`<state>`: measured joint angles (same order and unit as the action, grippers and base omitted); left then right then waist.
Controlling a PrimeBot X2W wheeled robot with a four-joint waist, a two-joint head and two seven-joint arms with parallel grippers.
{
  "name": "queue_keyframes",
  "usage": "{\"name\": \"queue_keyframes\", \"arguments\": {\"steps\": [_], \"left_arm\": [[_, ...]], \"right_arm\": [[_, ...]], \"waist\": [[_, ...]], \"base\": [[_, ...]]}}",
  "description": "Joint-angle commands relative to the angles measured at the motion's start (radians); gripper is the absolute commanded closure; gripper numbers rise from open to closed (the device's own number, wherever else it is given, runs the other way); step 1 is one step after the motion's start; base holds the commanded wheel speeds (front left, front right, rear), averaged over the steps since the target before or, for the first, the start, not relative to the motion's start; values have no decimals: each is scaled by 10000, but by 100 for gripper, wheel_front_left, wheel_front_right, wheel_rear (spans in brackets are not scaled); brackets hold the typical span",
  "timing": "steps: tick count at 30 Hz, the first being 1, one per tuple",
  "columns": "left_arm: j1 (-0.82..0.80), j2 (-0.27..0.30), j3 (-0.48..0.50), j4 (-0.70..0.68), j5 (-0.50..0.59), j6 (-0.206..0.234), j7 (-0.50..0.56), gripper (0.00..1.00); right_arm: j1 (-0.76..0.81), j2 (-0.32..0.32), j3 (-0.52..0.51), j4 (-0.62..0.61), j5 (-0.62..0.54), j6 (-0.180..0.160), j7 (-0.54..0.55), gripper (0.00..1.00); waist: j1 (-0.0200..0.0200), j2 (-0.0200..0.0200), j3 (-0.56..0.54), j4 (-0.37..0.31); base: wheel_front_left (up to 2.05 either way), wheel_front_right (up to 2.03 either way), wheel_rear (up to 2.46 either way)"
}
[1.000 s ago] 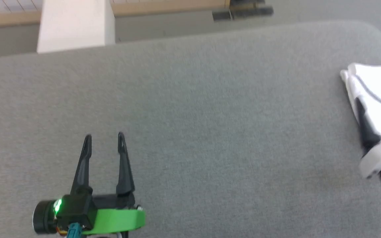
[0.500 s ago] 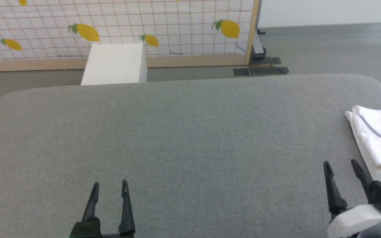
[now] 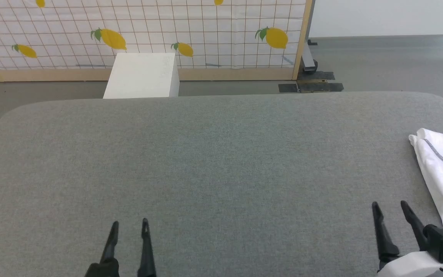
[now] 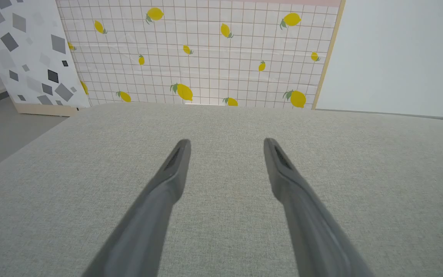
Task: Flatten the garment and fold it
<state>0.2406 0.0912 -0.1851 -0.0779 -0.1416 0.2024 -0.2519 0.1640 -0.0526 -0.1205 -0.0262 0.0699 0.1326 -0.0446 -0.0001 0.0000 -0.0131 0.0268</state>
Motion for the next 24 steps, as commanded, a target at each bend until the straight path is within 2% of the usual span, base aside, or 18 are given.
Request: {"name": "queue_keyframes", "arguments": {"steps": [1,24], "left_arm": [[-1,-2,-2,2,-2,0,4,100],[-374,-65,287,121,213,-314,400,100]], "right_arm": [[0,-2,-4,0,0,-2,2,100],[-254,2,175,41,-108,-3,71,100]], "waist": [[1,0,1,0],[1,0,22,-42]], "base": [[0,0,0],[0,0,0]]}}
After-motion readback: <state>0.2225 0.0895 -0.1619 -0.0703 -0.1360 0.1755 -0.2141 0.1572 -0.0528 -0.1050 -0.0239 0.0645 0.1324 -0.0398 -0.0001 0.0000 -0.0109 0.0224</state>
